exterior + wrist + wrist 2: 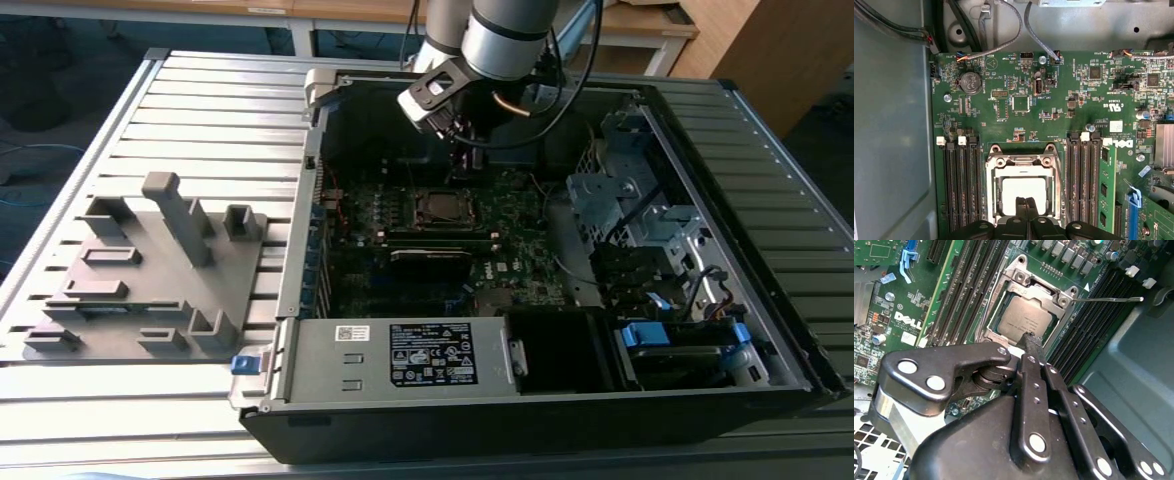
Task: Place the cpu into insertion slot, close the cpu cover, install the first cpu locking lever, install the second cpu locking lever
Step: 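Close the cpu cover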
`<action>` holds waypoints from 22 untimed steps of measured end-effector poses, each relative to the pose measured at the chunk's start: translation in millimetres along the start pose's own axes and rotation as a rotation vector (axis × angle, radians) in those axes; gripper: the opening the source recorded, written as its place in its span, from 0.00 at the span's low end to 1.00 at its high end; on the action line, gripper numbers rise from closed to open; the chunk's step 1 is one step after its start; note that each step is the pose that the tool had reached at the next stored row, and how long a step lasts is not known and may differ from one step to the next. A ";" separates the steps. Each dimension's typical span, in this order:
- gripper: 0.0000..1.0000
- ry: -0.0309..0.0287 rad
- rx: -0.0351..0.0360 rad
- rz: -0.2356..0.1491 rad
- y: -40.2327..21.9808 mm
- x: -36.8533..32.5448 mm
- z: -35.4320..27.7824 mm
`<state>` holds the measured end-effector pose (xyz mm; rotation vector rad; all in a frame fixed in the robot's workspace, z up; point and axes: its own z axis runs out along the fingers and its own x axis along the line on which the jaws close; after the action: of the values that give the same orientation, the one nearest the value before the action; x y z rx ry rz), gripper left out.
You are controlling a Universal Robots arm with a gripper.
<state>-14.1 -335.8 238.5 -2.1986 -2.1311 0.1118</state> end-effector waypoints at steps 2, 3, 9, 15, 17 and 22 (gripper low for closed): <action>0.11 0.0001 0.0004 0.000 0.0 0.0 0.0; 0.11 0.0001 0.0005 0.000 0.0 0.0 0.0; 0.11 0.0003 -0.0126 -0.003 -0.8 0.0 0.9; 0.11 0.0004 -0.0355 -0.010 -1.7 0.0 2.1; 0.11 0.0003 -0.0422 -0.013 -1.9 -0.1 2.4; 0.11 0.0002 -0.0599 -0.020 -2.4 -0.2 2.9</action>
<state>-16.7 -335.8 235.9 -2.2084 -2.1837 0.0472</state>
